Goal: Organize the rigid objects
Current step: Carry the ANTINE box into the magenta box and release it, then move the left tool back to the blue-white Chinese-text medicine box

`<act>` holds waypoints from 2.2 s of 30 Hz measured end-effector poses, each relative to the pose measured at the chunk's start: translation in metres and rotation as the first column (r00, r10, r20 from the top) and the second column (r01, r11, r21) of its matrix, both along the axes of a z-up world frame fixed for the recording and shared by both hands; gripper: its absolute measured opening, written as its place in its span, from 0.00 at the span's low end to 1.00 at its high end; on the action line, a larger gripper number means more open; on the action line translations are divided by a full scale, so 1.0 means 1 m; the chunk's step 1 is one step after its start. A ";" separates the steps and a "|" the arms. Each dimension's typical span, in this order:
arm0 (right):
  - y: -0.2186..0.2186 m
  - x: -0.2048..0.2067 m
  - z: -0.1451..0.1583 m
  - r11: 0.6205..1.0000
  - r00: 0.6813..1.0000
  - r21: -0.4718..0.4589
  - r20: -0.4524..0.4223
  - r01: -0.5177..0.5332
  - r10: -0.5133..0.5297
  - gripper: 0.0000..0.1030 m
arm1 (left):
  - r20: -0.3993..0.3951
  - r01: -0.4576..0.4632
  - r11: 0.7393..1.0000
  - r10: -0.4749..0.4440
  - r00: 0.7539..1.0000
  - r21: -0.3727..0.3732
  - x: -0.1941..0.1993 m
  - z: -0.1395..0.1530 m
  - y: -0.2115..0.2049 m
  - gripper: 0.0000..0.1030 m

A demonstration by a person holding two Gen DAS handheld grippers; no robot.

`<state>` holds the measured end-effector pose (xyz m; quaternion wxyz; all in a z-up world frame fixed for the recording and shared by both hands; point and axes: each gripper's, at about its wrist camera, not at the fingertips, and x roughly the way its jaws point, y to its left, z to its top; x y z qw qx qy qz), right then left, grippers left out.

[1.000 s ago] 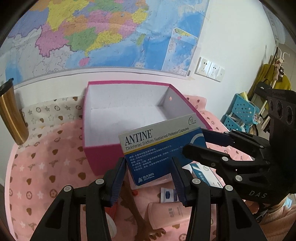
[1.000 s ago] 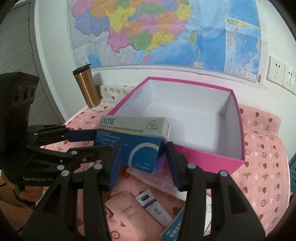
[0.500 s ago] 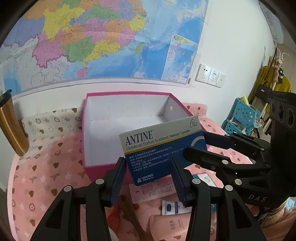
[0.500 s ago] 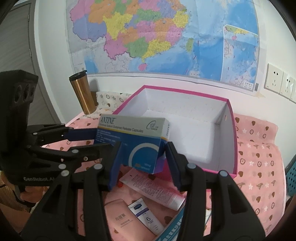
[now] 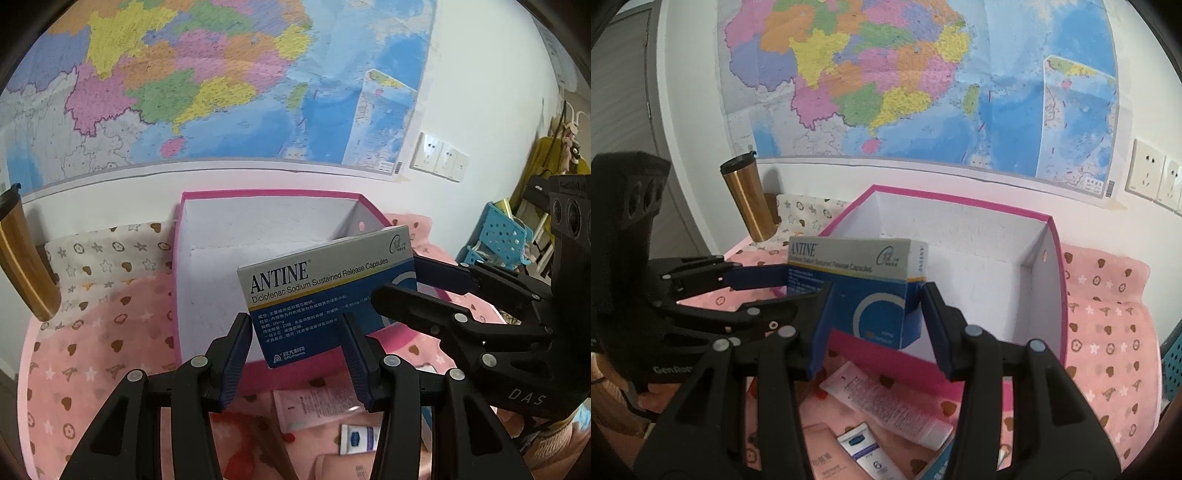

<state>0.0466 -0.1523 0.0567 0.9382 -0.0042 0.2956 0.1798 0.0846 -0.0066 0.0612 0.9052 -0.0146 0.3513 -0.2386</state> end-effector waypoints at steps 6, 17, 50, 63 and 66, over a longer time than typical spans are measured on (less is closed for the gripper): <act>-0.007 0.035 -0.010 0.998 0.997 0.063 -0.077 -0.004 0.009 0.48 | -0.050 -0.035 0.999 0.037 0.998 0.039 0.028 -0.015 -0.003 0.47; -0.009 0.087 -0.045 0.981 0.963 0.195 -0.266 0.007 0.046 0.48 | -0.110 -0.117 0.991 0.124 0.986 0.061 0.053 -0.026 0.008 0.47; -0.147 -0.065 -0.120 0.931 0.907 0.247 -0.390 0.269 -0.159 0.70 | -0.087 0.296 0.955 -0.292 0.953 0.035 -0.108 -0.079 -0.089 0.81; -0.142 -0.039 -0.129 0.950 0.919 0.225 -0.374 0.218 -0.122 0.70 | -0.130 0.305 0.940 -0.287 0.949 0.153 -0.110 -0.097 -0.106 0.67; -0.144 -0.028 -0.132 0.949 0.917 0.235 -0.383 0.210 -0.109 0.70 | -0.145 0.273 0.949 -0.251 0.957 0.159 -0.103 -0.098 -0.100 0.63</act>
